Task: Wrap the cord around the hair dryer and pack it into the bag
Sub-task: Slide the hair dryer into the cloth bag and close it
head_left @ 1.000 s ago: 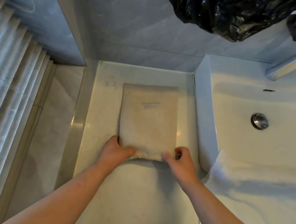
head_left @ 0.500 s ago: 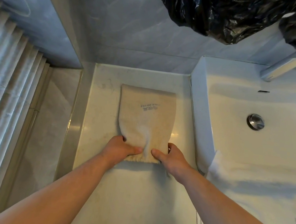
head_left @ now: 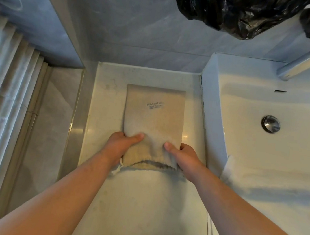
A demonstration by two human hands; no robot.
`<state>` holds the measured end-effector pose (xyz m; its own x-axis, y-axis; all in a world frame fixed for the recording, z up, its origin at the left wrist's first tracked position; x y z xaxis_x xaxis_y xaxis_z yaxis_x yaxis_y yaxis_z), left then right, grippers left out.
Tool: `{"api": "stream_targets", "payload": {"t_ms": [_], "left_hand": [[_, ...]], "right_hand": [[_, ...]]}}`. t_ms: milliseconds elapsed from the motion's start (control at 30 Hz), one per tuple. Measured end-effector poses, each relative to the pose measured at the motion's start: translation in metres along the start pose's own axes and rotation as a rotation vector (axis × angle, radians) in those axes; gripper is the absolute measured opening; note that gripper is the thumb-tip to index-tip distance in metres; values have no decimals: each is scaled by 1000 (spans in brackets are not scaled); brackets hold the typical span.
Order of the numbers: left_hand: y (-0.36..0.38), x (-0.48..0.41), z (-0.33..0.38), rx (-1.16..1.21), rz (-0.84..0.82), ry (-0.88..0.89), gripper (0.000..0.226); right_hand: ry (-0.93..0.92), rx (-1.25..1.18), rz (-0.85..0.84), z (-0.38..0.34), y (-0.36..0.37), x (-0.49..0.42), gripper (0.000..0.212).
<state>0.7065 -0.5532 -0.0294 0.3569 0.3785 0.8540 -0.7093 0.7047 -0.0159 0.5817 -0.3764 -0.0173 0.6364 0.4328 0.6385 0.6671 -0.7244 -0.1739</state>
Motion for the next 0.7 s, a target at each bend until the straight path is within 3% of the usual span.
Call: {"api": "stream_targets", "payload": {"t_ms": [267, 367, 467, 567, 700], "left_hand": [[3, -11, 1, 19, -12, -10, 28], [-2, -11, -2, -18, -35, -25, 31], [-15, 1, -15, -146, -87, -145, 25], [-31, 19, -42, -202, -223, -240, 7], [-42, 25, -57, -302, -125, -118, 18]], "right_hand": [[7, -51, 49, -2, 3, -7, 31], [4, 28, 45, 1, -3, -6, 42], [91, 29, -65, 12, -16, 4, 56], [170, -88, -147, 32, -28, 22, 38], [107, 26, -75, 46, -35, 34, 33]]}}
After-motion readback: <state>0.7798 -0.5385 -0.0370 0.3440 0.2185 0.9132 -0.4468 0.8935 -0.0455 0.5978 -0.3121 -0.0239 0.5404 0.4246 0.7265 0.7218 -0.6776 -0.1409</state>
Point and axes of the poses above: each hand's wrist, its own x-axis away from the middle knuckle, its own y-axis out of the palm, z = x × y, the point moved 1 cm from there along -x, towards the middle knuckle, and after that the axes turned 9 degrees about -y, right-handed, at the moved point
